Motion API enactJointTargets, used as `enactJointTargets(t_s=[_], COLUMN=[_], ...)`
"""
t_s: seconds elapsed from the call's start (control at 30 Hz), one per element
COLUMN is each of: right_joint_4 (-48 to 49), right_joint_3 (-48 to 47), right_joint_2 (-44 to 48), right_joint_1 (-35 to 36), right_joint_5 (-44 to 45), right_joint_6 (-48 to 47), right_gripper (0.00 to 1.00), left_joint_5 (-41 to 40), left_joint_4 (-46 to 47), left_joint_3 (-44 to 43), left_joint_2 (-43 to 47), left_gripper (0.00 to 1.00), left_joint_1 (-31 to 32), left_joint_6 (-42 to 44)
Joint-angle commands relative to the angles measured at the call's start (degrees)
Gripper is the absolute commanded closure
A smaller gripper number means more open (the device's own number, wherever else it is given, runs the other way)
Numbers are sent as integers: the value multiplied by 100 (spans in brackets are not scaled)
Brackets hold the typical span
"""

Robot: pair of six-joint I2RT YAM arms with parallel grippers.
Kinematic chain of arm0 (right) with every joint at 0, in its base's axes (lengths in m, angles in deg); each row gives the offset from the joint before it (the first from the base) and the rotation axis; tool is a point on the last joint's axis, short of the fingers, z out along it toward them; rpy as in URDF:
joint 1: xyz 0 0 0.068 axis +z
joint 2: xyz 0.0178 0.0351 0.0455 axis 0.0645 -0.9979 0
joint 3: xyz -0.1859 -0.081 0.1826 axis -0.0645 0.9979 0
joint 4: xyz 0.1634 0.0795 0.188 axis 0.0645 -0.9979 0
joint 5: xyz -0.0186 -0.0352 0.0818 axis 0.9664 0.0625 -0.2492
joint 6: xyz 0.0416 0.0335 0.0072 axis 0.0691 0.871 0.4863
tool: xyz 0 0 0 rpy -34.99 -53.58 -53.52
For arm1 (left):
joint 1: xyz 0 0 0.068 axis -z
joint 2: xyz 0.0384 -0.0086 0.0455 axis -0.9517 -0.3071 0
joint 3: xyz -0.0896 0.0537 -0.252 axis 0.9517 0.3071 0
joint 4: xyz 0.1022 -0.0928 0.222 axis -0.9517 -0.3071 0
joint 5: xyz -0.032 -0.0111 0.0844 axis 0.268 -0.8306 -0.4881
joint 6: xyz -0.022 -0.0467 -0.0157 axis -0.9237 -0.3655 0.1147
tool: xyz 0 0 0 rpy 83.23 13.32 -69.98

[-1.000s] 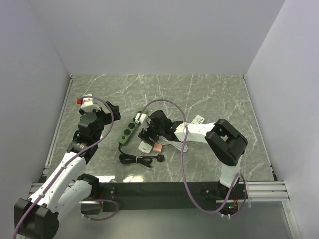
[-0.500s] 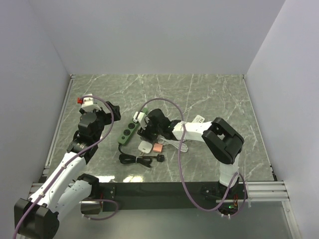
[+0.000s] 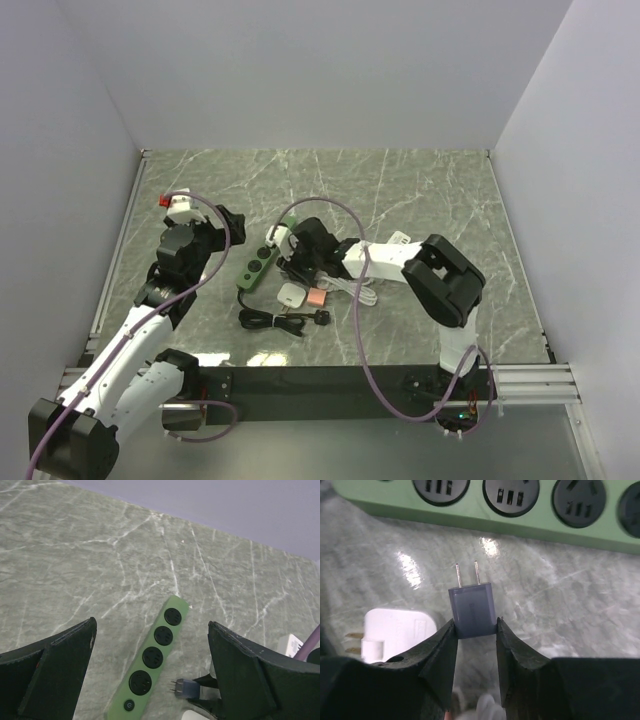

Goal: Insert the plug

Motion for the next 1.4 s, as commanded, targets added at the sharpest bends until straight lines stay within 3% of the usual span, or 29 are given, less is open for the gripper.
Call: enactJointTargets(t_s=[0.0,0.27,0.4,0.53,0.77,1.3,1.37], right_joint_4=[302,620,796,823,700,858,893], right_joint_3=[105,651,1028,1222,1240,1354,1389], right_joint_2=[828,2481,3166,3598,3739,3985,4038], right_joint_1=[21,29,56,196,390,548,574], right_joint_5=[7,192,139,104,428,675,684], right_joint_6=[-188,-382,-364,-373,-452,-540,-540], right_gripper=[78,81,81,82,82,84,84], left_joint_5=[559,1551,2736,3888,4838,5209,5340], left_joint_4=[210,263,614,1184,1713,1757,1880], left_joint_3=[-249,-232,-188,-144,-56,-302,-284], left_joint_2=[95,191,183,51,-37,-898,-942], left_gripper=[1,0,1,1,1,1,5], left_joint_1=[26,26,26,26,26,290,334], left_joint_6=[113,95,-10,-265,-661,-555,-590])
